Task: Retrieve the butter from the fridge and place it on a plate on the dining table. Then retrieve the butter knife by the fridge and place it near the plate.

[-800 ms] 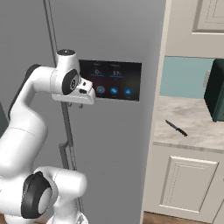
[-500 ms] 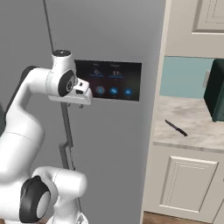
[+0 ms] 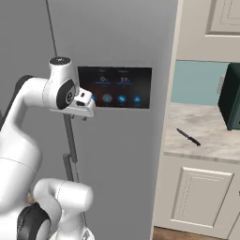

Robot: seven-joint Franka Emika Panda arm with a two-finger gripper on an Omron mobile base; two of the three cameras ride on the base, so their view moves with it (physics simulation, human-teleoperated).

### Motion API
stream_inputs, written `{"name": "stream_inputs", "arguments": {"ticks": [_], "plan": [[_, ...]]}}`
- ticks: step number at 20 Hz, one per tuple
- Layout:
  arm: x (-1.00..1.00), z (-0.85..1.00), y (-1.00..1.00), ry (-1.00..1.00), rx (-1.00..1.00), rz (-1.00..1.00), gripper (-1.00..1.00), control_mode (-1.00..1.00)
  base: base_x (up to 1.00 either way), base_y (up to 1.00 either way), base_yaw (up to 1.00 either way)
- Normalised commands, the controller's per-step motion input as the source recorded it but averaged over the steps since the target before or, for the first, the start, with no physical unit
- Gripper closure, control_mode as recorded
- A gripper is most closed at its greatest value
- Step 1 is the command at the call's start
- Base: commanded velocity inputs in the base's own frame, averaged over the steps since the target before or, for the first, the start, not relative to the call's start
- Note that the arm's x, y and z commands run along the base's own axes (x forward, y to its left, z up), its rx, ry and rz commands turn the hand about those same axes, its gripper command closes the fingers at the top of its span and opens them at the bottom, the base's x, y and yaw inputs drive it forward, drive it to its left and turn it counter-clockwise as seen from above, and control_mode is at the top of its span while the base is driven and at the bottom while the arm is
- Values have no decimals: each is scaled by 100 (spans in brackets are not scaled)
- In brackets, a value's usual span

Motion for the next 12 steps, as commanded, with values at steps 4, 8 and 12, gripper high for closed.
{"name": "stream_inputs", "arguments": {"ticks": [4,8,12], "plan": [[-9,-8,19,0,0,0,-100,-100,0,0,0],[27,-6,19,0,0,0,-100,-100,0,0,0],[57,-10,13,0,0,0,-100,-100,0,0,0]]}}
